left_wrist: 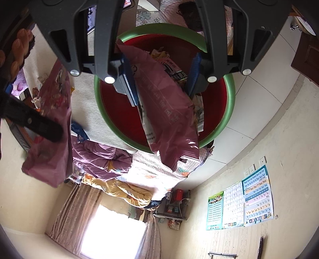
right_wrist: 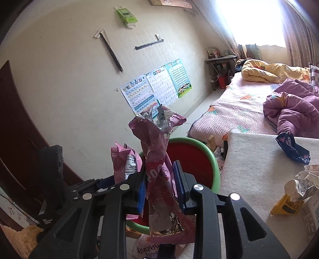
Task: Collect trash
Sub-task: 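Carry both pink bags over the green bucket and open both tools to drop them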
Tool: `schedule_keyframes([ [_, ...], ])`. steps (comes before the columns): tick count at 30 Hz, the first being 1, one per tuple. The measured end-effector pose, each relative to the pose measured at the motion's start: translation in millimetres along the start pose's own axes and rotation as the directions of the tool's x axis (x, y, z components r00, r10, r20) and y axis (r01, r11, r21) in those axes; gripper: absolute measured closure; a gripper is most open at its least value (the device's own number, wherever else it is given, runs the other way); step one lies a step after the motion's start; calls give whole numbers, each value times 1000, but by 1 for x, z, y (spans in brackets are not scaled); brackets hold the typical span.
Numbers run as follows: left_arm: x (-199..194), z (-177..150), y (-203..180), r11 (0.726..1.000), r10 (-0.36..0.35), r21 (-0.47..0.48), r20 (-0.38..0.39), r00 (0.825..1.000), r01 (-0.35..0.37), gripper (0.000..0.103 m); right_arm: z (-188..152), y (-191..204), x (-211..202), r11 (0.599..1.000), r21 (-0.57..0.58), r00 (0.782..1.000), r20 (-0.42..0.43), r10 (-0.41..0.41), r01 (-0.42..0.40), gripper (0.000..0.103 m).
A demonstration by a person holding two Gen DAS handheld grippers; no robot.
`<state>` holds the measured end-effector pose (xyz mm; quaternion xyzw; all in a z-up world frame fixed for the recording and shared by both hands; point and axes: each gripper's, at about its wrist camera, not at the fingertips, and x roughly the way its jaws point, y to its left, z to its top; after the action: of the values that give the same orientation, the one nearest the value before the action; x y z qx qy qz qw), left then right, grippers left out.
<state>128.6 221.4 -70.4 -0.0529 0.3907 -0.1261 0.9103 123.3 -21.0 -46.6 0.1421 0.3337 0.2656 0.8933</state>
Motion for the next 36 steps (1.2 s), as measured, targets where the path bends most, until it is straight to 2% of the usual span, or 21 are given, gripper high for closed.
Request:
schedule_keyframes([
  [4, 7, 3, -1, 1000, 0, 7, -15, 1000, 0, 58, 10, -7, 12, 999, 39, 1000, -16, 26, -25, 76],
  [12, 14, 3, -1, 1000, 2, 21, -30, 1000, -1, 58, 8, -9, 27, 998, 66, 999, -49, 11, -8, 76],
  [21, 20, 4, 1, 1000, -9, 19, -45, 999, 10, 56, 15, -1, 36, 999, 52, 999, -53, 8, -5, 76],
  [23, 20, 5, 3, 1000, 0, 11, -43, 999, 0, 54, 16, -1, 36, 999, 52, 999, -51, 1, 2, 63],
  [28, 21, 5, 6, 1000, 7, -10, -39, 999, -8, 46, 16, -1, 32, 998, 60, 999, -45, -3, 6, 52],
  [36, 14, -1, -12, 1000, 10, 22, -16, 1000, -10, 46, 0, -2, -7, 999, 22, 999, -9, -48, 48, 50],
])
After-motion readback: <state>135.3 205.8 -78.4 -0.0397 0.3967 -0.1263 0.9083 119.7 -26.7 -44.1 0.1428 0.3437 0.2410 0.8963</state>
